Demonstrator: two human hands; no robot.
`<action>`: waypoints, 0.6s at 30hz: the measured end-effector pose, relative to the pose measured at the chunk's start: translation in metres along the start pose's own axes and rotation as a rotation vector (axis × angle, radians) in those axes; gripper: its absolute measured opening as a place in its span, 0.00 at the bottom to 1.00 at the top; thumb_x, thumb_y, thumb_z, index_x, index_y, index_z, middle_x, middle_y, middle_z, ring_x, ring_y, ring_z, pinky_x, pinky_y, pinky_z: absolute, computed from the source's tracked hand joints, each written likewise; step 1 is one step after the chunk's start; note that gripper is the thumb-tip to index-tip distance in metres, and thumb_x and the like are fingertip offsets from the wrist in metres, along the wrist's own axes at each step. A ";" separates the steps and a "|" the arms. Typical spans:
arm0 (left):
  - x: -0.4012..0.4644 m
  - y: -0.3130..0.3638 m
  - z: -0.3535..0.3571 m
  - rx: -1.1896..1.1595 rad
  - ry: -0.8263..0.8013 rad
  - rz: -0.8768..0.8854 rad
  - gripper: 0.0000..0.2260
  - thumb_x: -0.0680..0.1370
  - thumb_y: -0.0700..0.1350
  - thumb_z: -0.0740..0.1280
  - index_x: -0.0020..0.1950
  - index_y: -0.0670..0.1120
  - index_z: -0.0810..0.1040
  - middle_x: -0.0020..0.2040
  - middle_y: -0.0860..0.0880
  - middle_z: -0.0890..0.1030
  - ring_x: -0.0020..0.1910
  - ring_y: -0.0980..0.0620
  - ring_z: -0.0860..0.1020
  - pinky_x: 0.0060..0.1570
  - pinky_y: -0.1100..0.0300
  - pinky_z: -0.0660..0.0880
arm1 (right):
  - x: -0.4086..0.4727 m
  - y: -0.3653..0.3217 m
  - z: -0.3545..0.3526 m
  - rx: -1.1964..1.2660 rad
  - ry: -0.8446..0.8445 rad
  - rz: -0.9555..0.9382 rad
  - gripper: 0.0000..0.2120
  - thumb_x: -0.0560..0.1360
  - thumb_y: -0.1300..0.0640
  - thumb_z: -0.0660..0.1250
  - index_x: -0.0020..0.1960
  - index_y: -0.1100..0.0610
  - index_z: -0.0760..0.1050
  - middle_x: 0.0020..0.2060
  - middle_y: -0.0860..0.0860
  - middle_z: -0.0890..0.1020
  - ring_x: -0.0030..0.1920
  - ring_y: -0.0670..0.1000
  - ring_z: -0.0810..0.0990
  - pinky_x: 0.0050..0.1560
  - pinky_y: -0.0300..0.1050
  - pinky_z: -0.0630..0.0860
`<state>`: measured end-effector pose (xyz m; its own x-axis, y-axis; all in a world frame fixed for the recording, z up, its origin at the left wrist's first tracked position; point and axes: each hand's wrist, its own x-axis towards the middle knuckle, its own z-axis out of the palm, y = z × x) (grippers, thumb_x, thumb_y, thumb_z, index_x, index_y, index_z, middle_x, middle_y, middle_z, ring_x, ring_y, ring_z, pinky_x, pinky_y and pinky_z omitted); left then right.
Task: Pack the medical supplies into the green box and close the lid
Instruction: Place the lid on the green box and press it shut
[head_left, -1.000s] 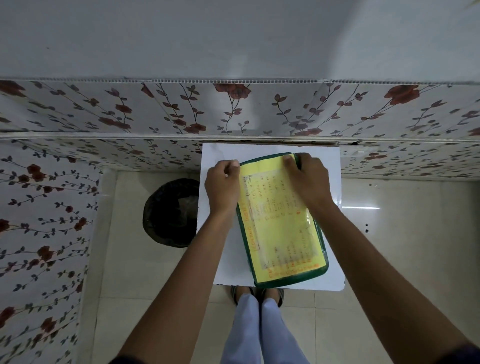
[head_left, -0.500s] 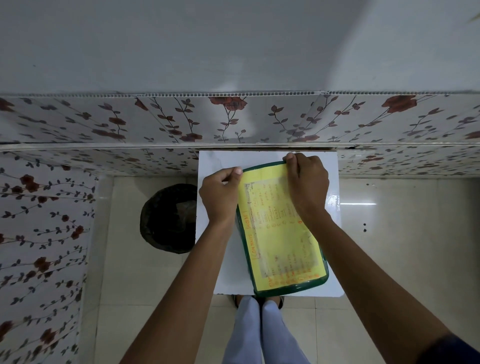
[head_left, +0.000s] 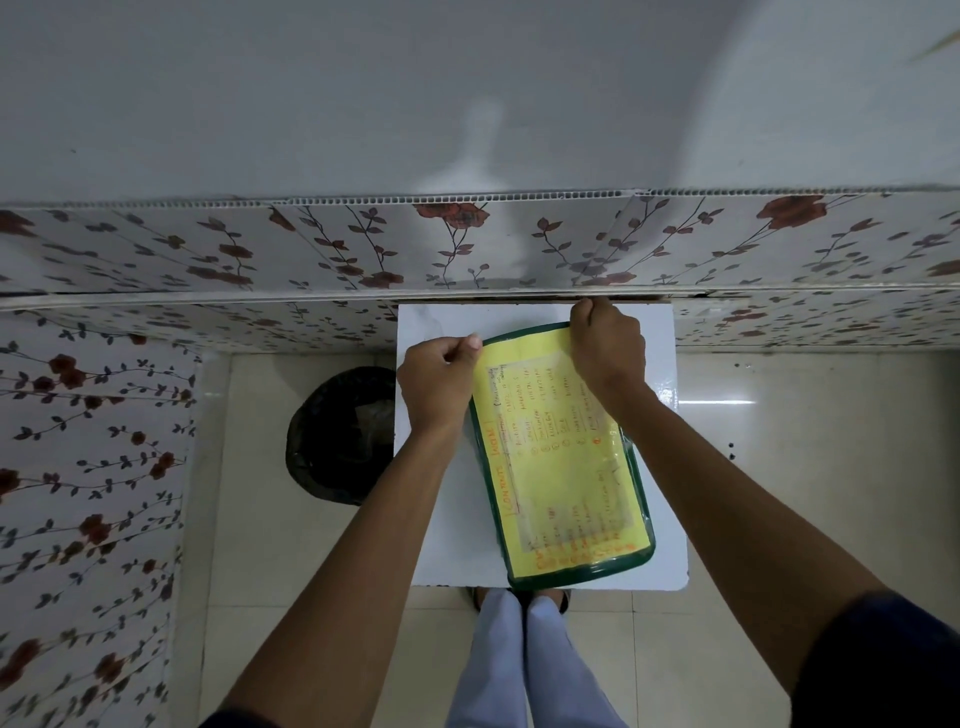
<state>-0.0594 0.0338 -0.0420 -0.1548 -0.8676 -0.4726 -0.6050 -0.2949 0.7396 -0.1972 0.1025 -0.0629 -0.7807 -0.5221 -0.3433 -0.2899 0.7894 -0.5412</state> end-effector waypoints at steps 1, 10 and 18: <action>0.001 0.001 0.001 -0.006 0.001 -0.016 0.10 0.74 0.47 0.68 0.41 0.41 0.82 0.35 0.46 0.81 0.36 0.50 0.76 0.46 0.47 0.78 | 0.002 0.000 0.000 0.003 -0.007 0.031 0.15 0.79 0.55 0.49 0.39 0.60 0.68 0.28 0.51 0.72 0.32 0.53 0.72 0.32 0.43 0.64; 0.002 -0.001 0.004 -0.022 -0.009 -0.012 0.09 0.75 0.46 0.67 0.41 0.40 0.82 0.41 0.40 0.84 0.36 0.51 0.74 0.46 0.51 0.77 | -0.001 -0.001 -0.001 0.093 0.043 0.037 0.17 0.79 0.53 0.50 0.37 0.59 0.68 0.26 0.48 0.70 0.29 0.49 0.69 0.28 0.40 0.61; -0.061 -0.045 -0.020 -0.131 -0.223 -0.213 0.10 0.70 0.52 0.72 0.43 0.47 0.76 0.45 0.45 0.81 0.47 0.44 0.81 0.46 0.49 0.80 | -0.079 0.048 -0.043 0.204 -0.289 0.143 0.20 0.76 0.43 0.59 0.61 0.56 0.70 0.49 0.50 0.77 0.48 0.51 0.77 0.46 0.46 0.73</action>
<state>-0.0069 0.0924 -0.0371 -0.2115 -0.6760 -0.7059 -0.5388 -0.5219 0.6613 -0.1730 0.1957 -0.0282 -0.6085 -0.5036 -0.6133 -0.0498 0.7955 -0.6038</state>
